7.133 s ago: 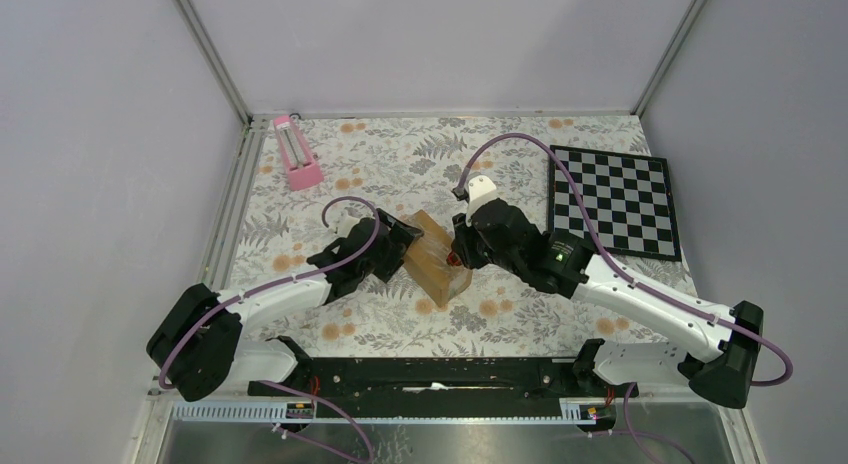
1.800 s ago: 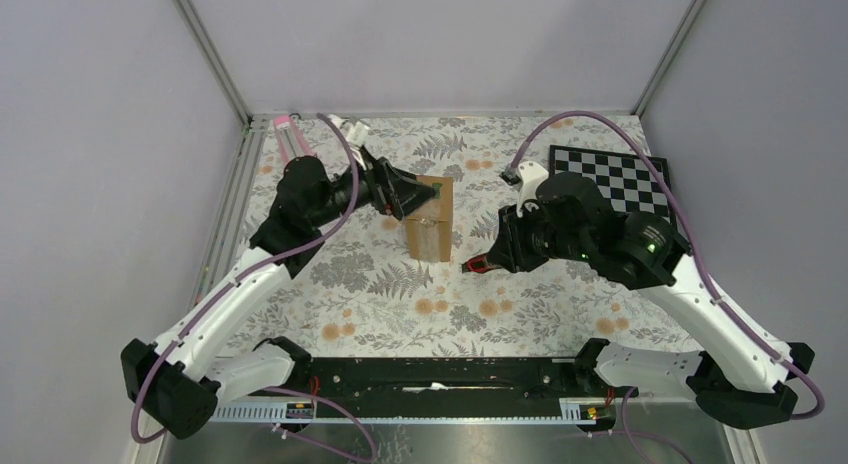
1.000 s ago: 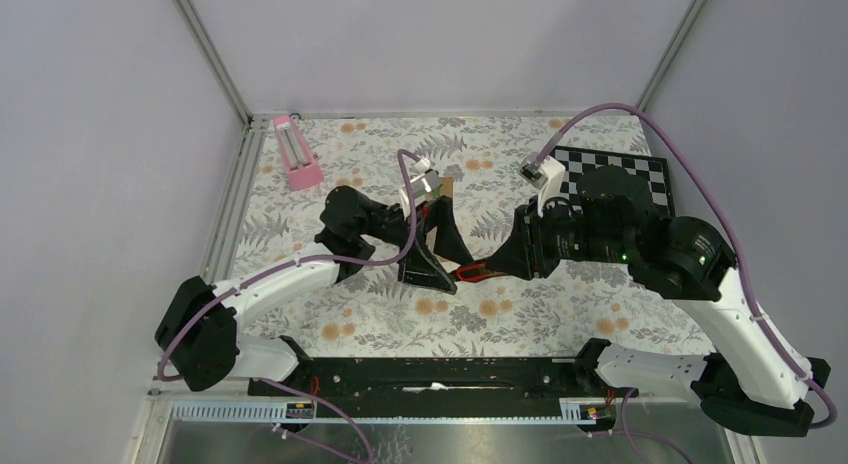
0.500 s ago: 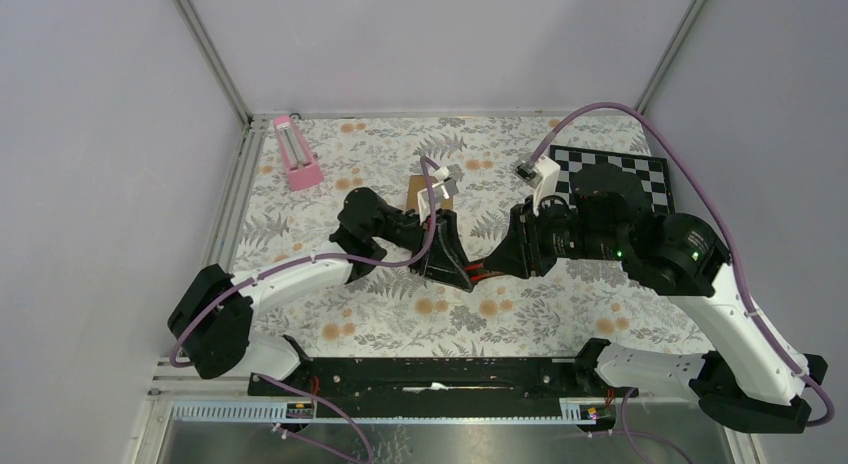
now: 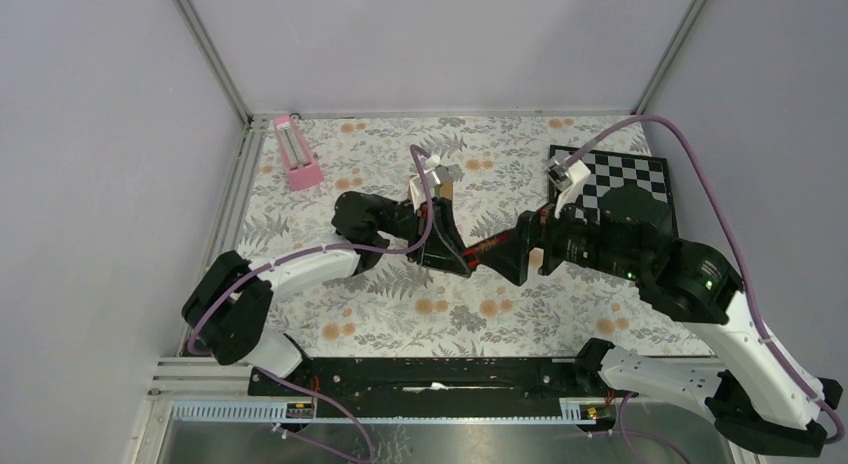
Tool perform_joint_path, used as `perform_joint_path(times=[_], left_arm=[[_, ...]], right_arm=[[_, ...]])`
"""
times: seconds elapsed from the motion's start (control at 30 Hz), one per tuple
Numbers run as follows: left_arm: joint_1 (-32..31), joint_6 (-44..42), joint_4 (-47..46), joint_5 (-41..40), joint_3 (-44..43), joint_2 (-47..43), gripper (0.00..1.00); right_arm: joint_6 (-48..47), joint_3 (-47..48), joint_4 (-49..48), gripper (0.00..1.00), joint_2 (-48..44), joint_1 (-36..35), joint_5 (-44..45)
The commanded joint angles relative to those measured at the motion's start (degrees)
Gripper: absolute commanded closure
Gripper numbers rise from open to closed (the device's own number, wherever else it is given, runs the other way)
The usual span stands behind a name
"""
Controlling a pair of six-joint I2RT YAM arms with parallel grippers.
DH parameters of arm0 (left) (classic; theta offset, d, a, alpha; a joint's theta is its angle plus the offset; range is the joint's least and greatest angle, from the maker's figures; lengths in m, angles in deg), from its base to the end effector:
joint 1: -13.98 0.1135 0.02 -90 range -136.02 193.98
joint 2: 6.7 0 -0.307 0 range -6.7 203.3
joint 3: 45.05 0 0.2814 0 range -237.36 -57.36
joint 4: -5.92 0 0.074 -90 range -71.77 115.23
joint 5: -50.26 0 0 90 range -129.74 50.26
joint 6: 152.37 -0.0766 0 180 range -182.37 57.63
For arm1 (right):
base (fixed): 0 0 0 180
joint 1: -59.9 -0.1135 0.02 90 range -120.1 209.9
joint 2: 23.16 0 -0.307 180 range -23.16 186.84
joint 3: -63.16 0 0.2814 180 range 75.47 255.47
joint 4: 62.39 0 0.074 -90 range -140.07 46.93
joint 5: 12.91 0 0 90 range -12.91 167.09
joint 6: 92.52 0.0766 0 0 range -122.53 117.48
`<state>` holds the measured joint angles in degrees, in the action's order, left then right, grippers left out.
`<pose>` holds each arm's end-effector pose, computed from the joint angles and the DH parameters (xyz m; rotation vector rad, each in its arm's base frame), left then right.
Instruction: Unpack the express box
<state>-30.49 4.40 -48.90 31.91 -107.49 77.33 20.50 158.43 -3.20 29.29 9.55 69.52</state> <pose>0.1858 -0.2843 0.3691 1.2216 1.3551 -2.1155 0.1091 0.1475 0.5059 -0.5622 1.8979 0.9889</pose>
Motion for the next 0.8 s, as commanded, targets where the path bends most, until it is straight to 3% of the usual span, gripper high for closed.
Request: perform_joint_path(times=[0.0,0.23,0.43,0.77], left_arm=[[2.89,15.26,-23.99,1.18,-2.26,3.55,1.00],[2.90,15.72,-22.17,-0.20,-4.29,5.83,1.00],[2.90,15.56,-21.13,-0.73,-4.63,5.86,1.00],[2.76,5.81,-4.99,-4.43,-5.41,4.87,1.00]], right_arm=[[1.34,-4.81,-11.25,0.00,-4.37,0.08,2.02],[6.07,-14.32,-28.22,0.02,-7.98,0.09,2.81],[7.60,-20.59,-34.58,0.07,-7.87,0.07,4.07],[8.80,-26.78,-43.39,0.23,-8.41,0.07,5.53]])
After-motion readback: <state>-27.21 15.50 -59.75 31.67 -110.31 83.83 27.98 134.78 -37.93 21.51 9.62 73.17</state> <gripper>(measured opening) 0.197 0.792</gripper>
